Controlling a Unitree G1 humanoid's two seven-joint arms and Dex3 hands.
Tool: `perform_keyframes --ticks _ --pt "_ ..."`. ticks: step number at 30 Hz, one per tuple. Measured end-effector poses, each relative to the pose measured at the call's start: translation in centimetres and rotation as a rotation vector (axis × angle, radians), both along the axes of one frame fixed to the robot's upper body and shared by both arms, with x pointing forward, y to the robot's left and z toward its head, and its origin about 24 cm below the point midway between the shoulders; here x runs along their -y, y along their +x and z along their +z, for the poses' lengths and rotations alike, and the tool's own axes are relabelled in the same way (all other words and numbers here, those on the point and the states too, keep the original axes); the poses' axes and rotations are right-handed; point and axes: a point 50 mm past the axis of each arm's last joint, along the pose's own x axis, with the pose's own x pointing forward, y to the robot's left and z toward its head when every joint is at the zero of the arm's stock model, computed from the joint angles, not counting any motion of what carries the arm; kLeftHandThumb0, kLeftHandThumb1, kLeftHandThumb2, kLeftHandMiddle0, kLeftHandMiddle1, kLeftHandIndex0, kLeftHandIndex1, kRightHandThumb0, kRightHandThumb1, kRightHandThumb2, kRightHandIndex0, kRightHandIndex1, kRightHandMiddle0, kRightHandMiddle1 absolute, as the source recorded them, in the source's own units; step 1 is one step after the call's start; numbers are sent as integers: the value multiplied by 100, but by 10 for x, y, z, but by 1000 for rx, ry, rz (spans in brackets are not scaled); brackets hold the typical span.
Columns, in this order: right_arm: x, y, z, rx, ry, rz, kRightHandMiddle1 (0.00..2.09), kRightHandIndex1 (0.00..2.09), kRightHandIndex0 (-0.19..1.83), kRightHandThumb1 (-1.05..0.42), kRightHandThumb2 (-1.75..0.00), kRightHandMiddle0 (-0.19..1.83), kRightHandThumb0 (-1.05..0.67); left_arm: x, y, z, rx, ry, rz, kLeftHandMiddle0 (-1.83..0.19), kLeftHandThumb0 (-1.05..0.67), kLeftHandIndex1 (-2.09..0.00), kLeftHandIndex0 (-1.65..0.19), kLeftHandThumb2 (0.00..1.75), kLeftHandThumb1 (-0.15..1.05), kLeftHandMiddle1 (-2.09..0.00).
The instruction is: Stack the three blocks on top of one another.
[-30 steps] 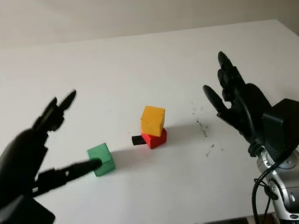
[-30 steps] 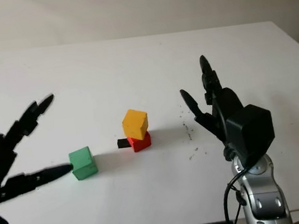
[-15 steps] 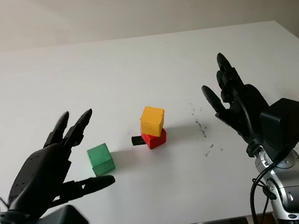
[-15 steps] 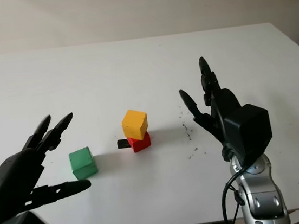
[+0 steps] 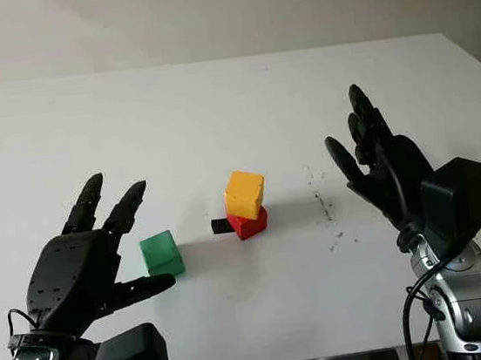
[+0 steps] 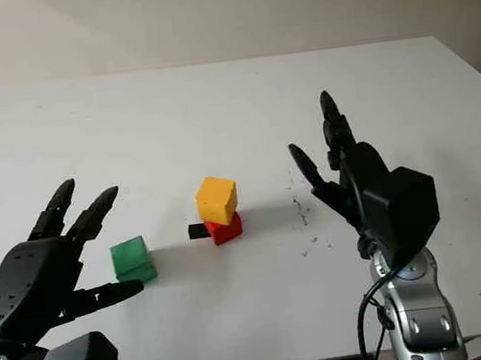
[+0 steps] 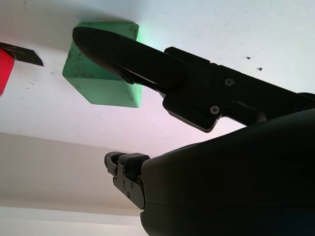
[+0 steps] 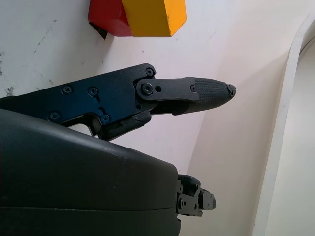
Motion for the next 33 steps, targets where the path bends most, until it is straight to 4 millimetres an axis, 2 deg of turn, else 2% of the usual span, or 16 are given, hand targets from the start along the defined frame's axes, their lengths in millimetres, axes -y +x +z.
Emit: perform_keyframes --ticks 6,8,10,16,20,27,33 --pt "1 0 0 -1 1 -1 6 6 -11 -105 -34 -3 -64 0 1 1 -5 -13 -3 -9 -74 -20 -40 5 100 -9" --pt "1 0 0 0 -3 -3 6 6 -10 -105 -34 -3 -64 0 1 0 -19 -13 -5 -16 -71 -35 -42 5 99 -8" --pt "1 0 0 0 -10 -7 6 6 -10 -105 -34 -3 -64 -1 1 0 -29 -3 -6 -21 -69 -63 -34 5 98 -7" --pt "1 0 0 0 -12 -6 5 5 -11 -105 -35 -4 -64 -1 1 0 -36 6 -7 -28 -65 -98 -30 5 97 -7" --pt "1 0 0 3 -7 1 5 5 -11 -105 -34 -4 -62 -1 1 0 -30 40 -4 -35 -58 -118 -35 5 98 -11" --pt "1 0 0 4 -3 2 5 5 -11 -105 -34 -4 -62 -1 2 2 2 99 8 -36 -45 -138 -33 6 103 -13" --pt "1 0 0 6 -13 -7 6 5 -11 -105 -34 -3 -63 0 2 2 16 95 -1 -35 -39 -140 -28 8 105 -14"
